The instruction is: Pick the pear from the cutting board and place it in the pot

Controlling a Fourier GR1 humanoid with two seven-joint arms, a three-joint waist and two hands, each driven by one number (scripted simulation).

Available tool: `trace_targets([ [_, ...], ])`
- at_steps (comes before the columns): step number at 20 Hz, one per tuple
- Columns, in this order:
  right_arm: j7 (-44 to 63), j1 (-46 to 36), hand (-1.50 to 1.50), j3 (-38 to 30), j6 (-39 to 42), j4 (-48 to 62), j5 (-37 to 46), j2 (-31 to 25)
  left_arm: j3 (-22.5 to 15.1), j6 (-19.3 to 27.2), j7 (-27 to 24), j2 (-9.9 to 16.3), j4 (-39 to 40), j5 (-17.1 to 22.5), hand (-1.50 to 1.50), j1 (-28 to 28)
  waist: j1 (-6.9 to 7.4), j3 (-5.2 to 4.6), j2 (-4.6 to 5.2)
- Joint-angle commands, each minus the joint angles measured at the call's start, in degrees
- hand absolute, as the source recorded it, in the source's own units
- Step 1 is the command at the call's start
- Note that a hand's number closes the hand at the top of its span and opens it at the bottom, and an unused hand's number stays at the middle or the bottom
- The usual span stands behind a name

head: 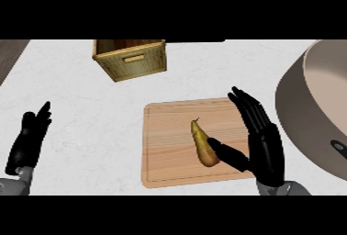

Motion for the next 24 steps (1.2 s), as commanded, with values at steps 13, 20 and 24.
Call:
trace_targets([
  [13, 47.0, 2.7, -1.50, 16.4, 47.8, -8.6, 30.9, 13.0, 0.7, 0.5, 5.9, 1.7, -3.0, -0.7, 0.00, -2.4, 0.67, -0.04, 0.44],
  [20, 65.3, -5.3, -1.50, 20.9, 59.5, -10.4, 25.1, 17.1, 0.5, -1.8, 5.8, 1.4, -4.4, -0.9, 0.00, -1.8, 2.20, 0.20, 0.84],
  [24, 64.8, -8.4, -1.50, 14.7, 59.0, -8.5, 22.5, 17.1, 0.2, -0.4, 6.8, 0.3, -5.4, -2.3, 0.00, -2.1, 2.13, 0.24, 0.97],
])
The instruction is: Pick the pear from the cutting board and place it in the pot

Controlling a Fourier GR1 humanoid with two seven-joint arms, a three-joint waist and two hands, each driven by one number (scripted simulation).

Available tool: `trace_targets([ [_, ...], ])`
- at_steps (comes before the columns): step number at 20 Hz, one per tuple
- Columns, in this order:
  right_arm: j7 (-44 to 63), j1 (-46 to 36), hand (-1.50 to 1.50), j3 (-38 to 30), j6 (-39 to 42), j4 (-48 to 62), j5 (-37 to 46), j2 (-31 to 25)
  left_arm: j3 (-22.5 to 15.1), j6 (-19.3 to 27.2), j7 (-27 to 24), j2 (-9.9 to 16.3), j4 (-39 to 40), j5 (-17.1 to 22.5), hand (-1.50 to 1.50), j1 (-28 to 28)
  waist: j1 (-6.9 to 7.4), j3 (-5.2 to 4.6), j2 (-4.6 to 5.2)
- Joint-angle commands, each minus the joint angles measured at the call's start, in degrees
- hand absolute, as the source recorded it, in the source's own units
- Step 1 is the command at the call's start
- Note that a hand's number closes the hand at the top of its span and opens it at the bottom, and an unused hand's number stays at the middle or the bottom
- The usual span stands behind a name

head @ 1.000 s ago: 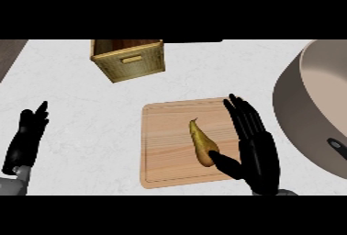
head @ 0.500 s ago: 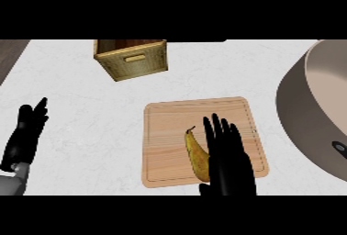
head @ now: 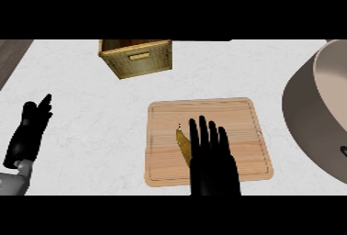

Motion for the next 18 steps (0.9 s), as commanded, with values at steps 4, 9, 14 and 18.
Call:
trace_targets([
  [4, 12.5, -4.0, -1.50, -0.3, 3.1, 4.4, -2.9, 1.6, 1.0, -1.0, -1.1, -0.9, 1.4, -0.9, 0.00, 0.1, 0.12, 0.06, 0.21],
  [9, 8.8, -3.6, -1.50, -4.8, 4.8, 6.2, -2.8, 1.6, 3.0, -1.3, -1.4, -1.1, 2.4, -1.0, 0.00, -0.5, -0.23, 0.07, 0.23],
  [14, 8.0, -1.2, -1.50, -0.7, -2.9, 11.3, -0.7, 1.6, 0.8, 0.4, 1.0, -4.1, 0.3, -4.4, 0.00, -0.1, -0.16, 0.12, 0.17],
  [18, 4.5, -7.4, -1.50, -7.0, 0.6, 13.8, -3.0, 1.6, 3.3, -2.2, 0.1, -3.5, 2.5, -4.2, 0.00, -1.5, -0.22, 0.10, 0.24],
])
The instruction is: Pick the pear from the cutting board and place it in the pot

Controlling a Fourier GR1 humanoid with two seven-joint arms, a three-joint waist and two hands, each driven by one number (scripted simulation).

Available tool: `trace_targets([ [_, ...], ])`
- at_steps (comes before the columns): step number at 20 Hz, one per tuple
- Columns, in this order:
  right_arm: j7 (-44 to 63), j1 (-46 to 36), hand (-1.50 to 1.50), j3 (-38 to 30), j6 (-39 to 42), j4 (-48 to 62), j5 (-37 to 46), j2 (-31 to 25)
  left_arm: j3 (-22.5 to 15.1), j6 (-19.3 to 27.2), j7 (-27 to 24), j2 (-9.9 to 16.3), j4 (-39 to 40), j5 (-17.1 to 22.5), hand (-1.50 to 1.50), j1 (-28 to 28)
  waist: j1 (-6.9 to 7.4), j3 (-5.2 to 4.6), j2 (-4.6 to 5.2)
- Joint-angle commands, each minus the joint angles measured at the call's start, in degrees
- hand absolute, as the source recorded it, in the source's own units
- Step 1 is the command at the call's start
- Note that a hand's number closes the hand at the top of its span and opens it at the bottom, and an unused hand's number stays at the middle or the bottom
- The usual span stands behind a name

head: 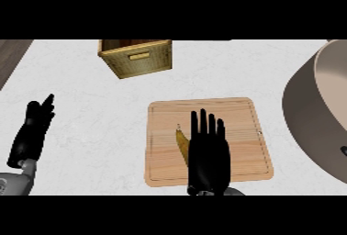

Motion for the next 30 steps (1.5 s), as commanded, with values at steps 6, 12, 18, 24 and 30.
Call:
trace_targets([
  [6, 6.5, 1.5, -1.50, -1.5, 0.3, 3.1, 1.3, 0.8, 2.9, -2.7, 0.3, 0.1, 0.1, -0.5, 0.00, 0.3, -0.27, 0.00, -0.06],
  [12, 4.1, -3.8, -1.50, -5.3, -1.5, 10.1, -2.9, 0.8, 4.3, -4.5, 0.4, -1.2, 2.5, -0.9, 0.00, -2.5, -0.15, 0.00, 0.07],
  [18, 4.5, -2.3, -1.50, -3.7, -5.8, 13.7, -3.7, 0.8, 4.0, -4.2, 2.3, -1.5, -4.8, -3.4, 0.00, 2.6, 0.20, 0.03, -0.04],
  [24, 0.5, -0.7, -1.50, -5.0, -9.1, 14.8, -1.8, 0.8, 4.8, -3.6, -1.0, -5.7, 2.0, -6.4, 0.00, -0.7, -0.26, 0.01, 0.02],
  [30, -1.6, 1.5, -1.50, -7.5, -7.8, 14.9, -1.9, 0.1, 8.1, -7.4, 2.4, -3.2, -2.2, -4.9, 0.00, 0.6, -0.30, 0.01, -0.06],
])
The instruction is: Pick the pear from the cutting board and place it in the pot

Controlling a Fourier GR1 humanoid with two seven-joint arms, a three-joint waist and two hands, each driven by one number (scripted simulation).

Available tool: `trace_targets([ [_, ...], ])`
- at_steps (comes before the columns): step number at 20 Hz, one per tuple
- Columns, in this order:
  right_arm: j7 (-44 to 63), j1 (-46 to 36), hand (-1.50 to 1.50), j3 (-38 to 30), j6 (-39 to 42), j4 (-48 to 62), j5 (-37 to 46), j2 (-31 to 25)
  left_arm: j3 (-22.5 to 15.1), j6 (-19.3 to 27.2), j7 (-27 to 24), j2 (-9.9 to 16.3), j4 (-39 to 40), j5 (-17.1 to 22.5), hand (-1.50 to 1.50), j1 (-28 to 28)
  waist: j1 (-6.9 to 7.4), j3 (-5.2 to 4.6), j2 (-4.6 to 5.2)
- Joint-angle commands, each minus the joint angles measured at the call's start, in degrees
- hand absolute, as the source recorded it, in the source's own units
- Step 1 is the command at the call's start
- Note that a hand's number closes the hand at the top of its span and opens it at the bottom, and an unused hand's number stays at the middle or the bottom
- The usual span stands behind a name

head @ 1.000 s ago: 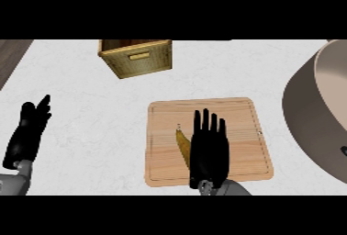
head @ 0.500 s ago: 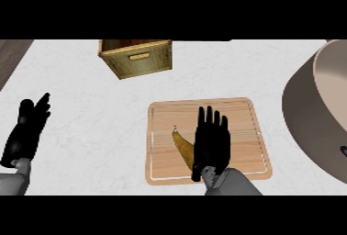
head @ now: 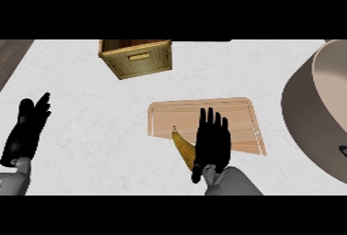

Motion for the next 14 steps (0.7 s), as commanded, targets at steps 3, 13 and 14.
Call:
trace_targets([
  [3, -1.4, 1.8, 1.50, -0.3, -2.8, 2.7, 2.0, 0.0, 0.2, 0.4, -0.2, -3.2, -1.3, -3.8, 0.00, 1.3, -0.08, 0.12, 0.45],
  [13, -5.1, -4.6, 1.50, 0.1, -2.2, 4.4, 10.7, -1.7, 3.2, -2.2, -0.8, -2.4, 2.7, -3.4, 0.00, -2.4, -0.27, 0.10, 0.50],
  [14, -2.0, -5.0, 1.50, 2.2, -2.4, 3.5, 12.3, 0.0, 3.5, -2.7, -0.2, -2.7, 3.3, -3.0, 0.00, -3.3, -0.24, 0.10, 0.48],
])
